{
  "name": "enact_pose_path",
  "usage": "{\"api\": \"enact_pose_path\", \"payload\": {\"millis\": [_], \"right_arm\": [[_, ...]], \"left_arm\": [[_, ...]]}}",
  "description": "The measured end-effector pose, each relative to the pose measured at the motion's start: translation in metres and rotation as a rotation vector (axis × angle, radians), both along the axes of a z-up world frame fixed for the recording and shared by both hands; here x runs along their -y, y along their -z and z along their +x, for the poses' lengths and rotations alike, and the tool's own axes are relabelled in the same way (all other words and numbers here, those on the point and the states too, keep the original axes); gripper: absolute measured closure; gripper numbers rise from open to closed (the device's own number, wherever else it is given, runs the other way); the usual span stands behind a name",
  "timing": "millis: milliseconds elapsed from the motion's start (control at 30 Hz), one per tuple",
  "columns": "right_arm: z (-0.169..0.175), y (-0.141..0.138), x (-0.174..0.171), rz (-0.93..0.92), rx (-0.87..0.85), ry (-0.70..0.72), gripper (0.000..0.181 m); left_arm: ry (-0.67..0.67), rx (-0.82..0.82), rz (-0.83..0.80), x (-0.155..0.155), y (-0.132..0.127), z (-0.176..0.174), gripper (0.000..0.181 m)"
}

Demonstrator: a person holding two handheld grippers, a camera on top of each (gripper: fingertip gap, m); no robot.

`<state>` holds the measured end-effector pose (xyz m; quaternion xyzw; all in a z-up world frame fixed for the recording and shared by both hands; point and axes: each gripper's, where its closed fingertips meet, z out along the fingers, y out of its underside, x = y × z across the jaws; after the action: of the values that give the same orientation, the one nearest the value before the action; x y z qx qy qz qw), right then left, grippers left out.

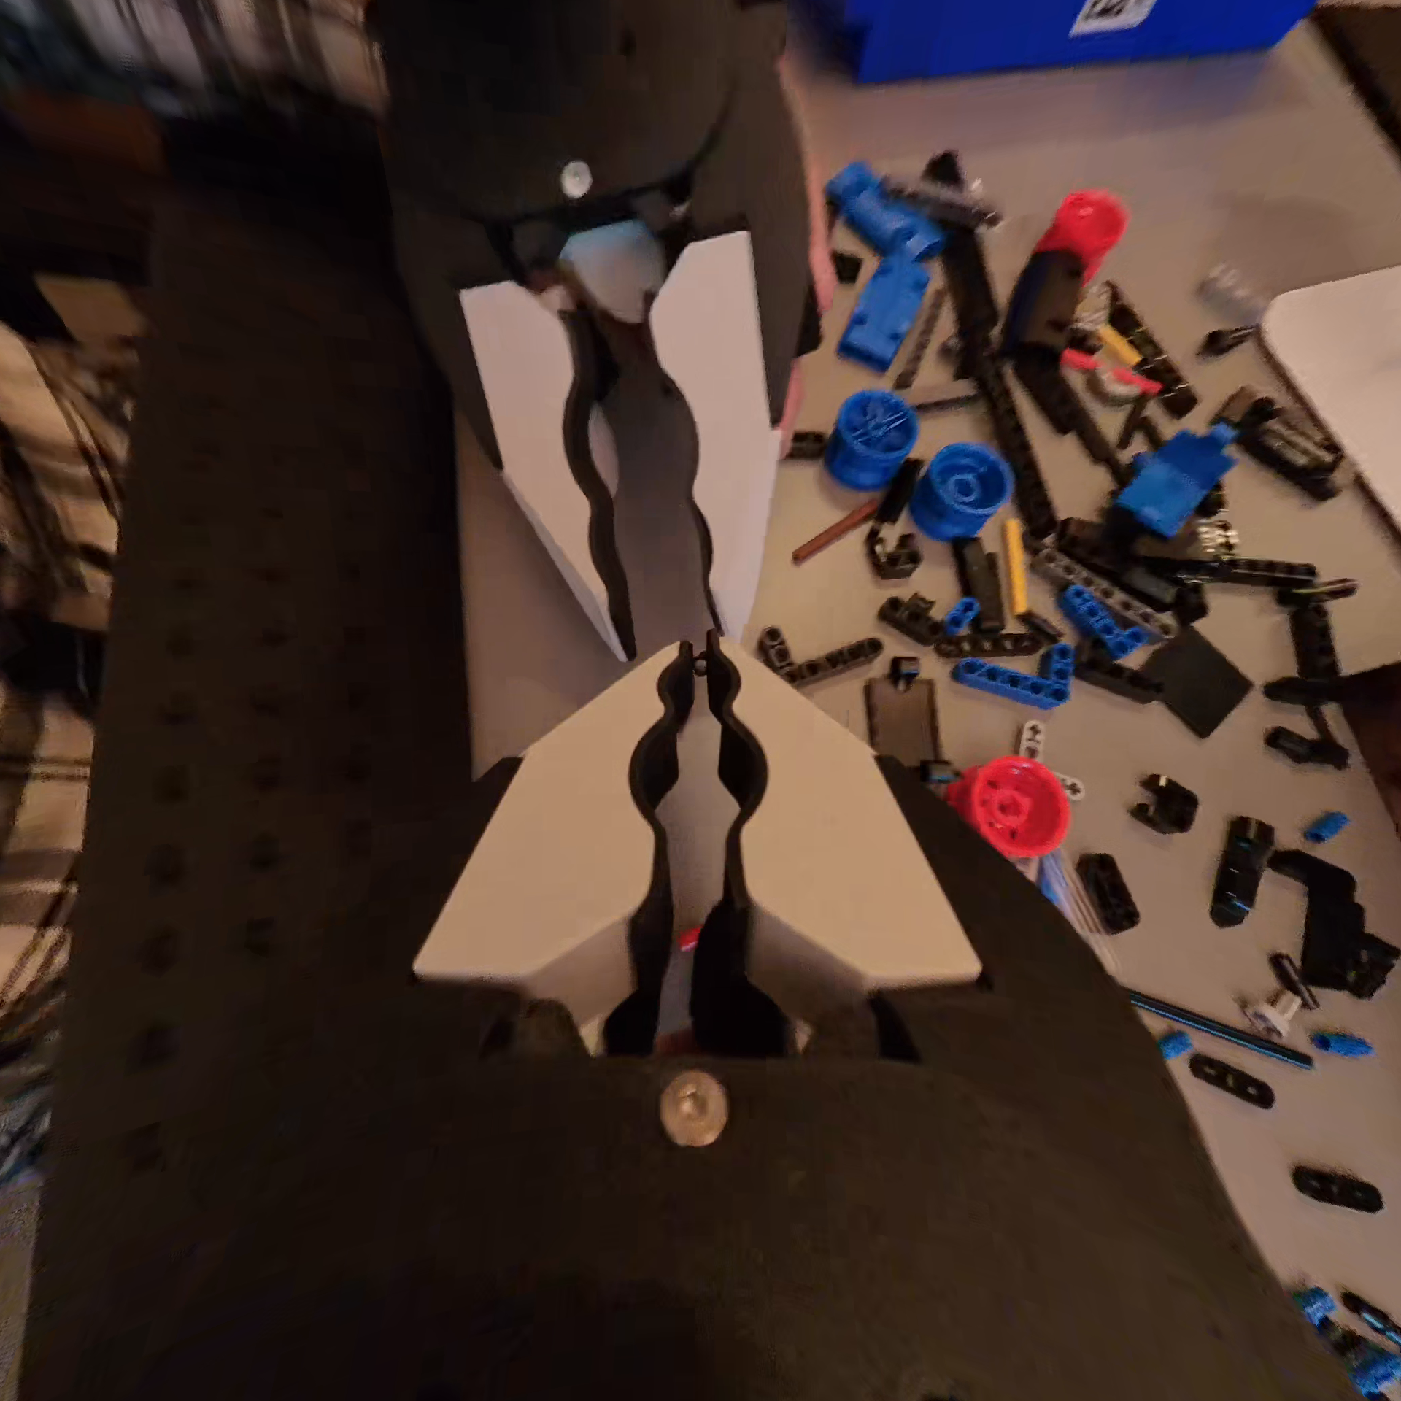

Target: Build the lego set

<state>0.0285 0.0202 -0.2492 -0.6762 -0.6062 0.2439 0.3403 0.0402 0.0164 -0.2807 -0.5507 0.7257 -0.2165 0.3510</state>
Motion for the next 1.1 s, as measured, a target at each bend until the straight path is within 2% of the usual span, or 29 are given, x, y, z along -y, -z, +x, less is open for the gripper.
{"api": "enact_pose_path", "payload": {"millis": [67, 200, 400, 700, 1100], "right_arm": [[-0.002, 0.01, 0.004, 0.002, 0.043, -0.021, 0.181], [-0.002, 0.026, 0.005, 0.026, 0.129, -0.047, 0.181], [-0.001, 0.031, 0.007, 0.038, 0.202, -0.08, 0.181], [-0.005, 0.026, 0.01, -0.037, 0.106, -0.083, 0.181], [0.0, 0.032, 0.01, -0.096, 0.101, -0.064, 0.181]], "left_arm": [[-0.005, -0.042, -0.012, 0.0, 0.01, -0.001, 0.159], [-0.011, -0.029, -0.06, 0.0, 0.012, 0.0, 0.171], [-0.011, -0.018, -0.083, 0.001, 0.013, -0.002, 0.172], [-0.015, -0.01, -0.09, 0.0, 0.014, -0.006, 0.172], [-0.014, -0.005, -0.093, -0.001, 0.014, -0.009, 0.173]]}}
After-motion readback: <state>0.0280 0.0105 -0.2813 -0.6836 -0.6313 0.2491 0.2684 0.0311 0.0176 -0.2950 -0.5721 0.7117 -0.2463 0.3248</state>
